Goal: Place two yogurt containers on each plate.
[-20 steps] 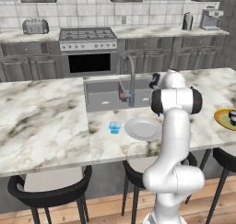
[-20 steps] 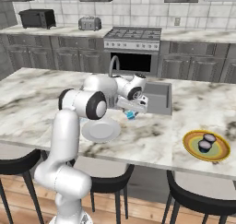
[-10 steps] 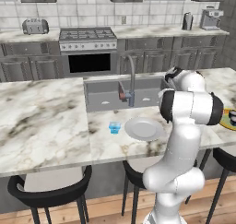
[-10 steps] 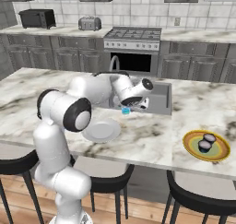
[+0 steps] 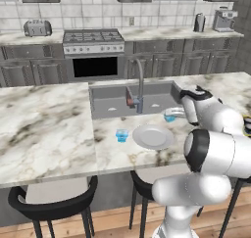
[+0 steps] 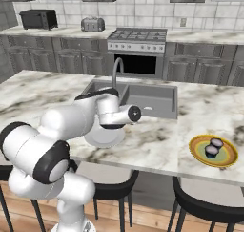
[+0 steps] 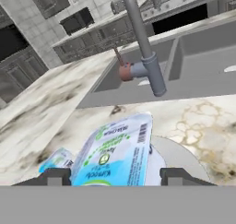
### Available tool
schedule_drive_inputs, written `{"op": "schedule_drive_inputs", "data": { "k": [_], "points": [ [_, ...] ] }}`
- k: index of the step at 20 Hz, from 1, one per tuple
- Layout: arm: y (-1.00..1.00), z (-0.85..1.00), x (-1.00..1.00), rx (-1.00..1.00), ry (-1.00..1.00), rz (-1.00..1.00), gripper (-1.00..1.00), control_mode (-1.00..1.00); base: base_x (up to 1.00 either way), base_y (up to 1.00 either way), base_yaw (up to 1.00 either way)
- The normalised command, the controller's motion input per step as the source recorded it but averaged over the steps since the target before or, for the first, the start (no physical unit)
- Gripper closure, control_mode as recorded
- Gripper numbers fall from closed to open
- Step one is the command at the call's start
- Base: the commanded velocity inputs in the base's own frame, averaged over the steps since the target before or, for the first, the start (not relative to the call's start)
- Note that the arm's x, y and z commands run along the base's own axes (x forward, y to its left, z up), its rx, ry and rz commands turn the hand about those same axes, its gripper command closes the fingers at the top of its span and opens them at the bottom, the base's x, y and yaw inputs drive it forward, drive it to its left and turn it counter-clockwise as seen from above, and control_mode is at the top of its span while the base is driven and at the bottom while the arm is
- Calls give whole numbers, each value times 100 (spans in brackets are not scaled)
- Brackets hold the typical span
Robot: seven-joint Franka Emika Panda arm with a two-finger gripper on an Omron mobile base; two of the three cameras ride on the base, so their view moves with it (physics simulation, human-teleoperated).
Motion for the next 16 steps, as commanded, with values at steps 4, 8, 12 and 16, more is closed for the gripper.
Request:
{"op": "schedule_drive_inputs", "data": {
  "k": [4,8,12,16],
  "points": [
    [28,1,-2,14,8,1,100,-100,0,0,0],
    [8,1,0,9,10,3,100,-100,0,0,0],
    [4,0,0,2,7,1,100,-100,0,0,0],
    [6,-12,0,0,8,0,100,-100,0,0,0]
  ]
}}
